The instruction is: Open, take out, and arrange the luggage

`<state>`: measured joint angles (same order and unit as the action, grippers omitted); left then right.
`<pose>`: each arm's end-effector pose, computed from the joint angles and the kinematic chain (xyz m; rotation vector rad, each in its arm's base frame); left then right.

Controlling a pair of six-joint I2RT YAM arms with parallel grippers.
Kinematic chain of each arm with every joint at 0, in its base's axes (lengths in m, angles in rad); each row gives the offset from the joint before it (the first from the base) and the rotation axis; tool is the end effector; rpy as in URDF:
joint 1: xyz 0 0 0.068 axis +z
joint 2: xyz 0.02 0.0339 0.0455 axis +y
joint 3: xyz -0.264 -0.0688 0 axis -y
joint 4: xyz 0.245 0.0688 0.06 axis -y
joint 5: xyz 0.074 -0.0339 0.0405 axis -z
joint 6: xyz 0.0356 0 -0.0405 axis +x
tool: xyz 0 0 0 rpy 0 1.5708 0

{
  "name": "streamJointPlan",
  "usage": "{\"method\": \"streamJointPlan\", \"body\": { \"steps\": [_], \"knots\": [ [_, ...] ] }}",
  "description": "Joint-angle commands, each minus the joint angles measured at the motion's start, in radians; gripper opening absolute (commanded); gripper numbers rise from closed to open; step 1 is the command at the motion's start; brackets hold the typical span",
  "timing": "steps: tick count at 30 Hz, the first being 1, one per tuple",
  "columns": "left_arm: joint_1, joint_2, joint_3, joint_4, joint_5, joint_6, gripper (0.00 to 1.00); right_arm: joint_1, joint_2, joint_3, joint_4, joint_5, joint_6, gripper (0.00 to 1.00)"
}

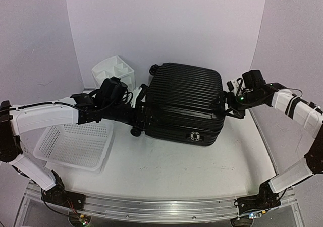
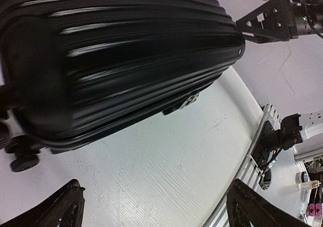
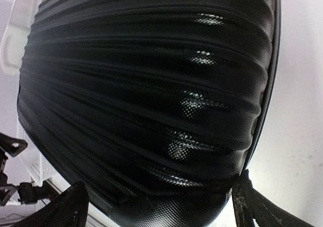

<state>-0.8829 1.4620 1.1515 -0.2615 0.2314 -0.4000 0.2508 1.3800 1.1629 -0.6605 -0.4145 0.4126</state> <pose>0.2059 -0.2635 0.2994 0.6889 2.1902 -0.9613 0.2776 0.0859 0.2965 0.0128 2.5115 0.7924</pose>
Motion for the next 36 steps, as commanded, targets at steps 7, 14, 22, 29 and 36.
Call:
{"method": "streamJointPlan", "body": {
  "steps": [7,14,22,29,36],
  "knots": [
    [-0.017,0.073,0.112,0.005,-0.017,-0.033,0.98,0.244,-0.092,-0.038,0.205,-0.043,0.068,0.98],
    [-0.016,0.081,0.250,-0.136,-0.124,0.031,0.99,0.221,-0.188,-0.002,0.025,0.232,-0.044,0.98],
    [0.142,0.124,0.446,-0.386,-0.260,0.069,0.99,0.071,-0.156,-0.031,0.037,0.065,0.050,0.98],
    [0.225,0.287,0.660,-0.521,-0.271,0.141,0.99,0.135,-0.074,-0.068,0.196,-0.099,0.153,0.98],
    [0.264,0.409,0.764,-0.580,-0.370,0.155,1.00,0.221,-0.042,-0.066,0.240,-0.035,0.190,0.98]
  ]
}}
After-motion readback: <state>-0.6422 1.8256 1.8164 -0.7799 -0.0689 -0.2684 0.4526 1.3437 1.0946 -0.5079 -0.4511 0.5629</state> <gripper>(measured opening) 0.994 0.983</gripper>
